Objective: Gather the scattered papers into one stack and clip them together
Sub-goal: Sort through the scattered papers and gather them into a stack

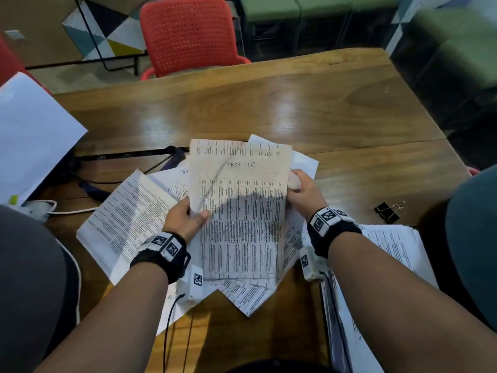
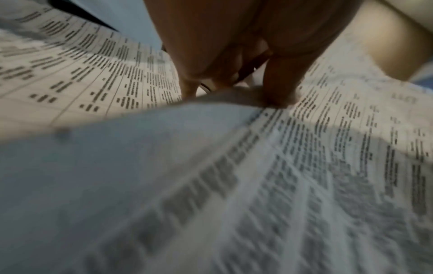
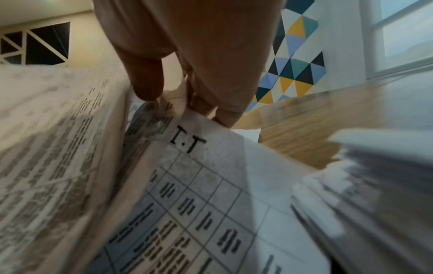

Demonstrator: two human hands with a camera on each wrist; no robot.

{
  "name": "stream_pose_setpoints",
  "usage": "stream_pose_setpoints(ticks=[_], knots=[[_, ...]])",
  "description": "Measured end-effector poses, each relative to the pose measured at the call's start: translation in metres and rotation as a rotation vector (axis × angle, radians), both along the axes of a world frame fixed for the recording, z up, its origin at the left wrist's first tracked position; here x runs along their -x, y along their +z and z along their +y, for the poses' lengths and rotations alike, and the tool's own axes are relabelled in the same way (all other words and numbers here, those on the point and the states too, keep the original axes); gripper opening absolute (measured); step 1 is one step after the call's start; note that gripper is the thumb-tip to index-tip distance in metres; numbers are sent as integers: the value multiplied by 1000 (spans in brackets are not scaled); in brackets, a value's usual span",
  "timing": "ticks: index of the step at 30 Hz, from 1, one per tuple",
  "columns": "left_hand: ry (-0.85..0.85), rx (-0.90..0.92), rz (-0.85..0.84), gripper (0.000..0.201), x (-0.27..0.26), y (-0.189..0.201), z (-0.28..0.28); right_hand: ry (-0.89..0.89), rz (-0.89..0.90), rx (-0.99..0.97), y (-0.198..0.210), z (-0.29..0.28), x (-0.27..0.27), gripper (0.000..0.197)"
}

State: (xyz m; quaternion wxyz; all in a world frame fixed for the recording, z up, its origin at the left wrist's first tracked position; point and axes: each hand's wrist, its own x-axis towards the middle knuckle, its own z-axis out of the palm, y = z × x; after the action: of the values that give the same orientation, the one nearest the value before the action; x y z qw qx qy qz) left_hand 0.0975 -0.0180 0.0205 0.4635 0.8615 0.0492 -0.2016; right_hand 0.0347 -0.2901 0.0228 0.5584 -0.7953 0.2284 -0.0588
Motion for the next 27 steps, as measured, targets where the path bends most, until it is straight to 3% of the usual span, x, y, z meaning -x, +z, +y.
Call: stream_pose_setpoints(ticks=[3,6,8,10,12,16,20,24,27], knots=[[141,75,-72,28,-3,-1,6,10,86,36,-1,-4,3,39],[252,115,-146,21,-4,7,11,25,272,59,-10,-9,15,50],[279,142,-182,20,-5,13,14,83,459,119,-18,-9,20,37],[277,167,-221,17,-5,20,15,182,577,338,-13,-5,25,10],[270,180,-257,14,-5,27,15,159,524,492,-6,-2,24,11],[252,190,-358,11,-4,48,9,-52,407,554,19,0,17,32],[233,122,-596,19,2,83,1,-64,391,724,42,4,14,14],[255,97,-694,46,-3,106,10,-117,381,668,55,3,24,10],[227,-111,-782,41,-5,110,28,-104,414,636,63,0,30,15]])
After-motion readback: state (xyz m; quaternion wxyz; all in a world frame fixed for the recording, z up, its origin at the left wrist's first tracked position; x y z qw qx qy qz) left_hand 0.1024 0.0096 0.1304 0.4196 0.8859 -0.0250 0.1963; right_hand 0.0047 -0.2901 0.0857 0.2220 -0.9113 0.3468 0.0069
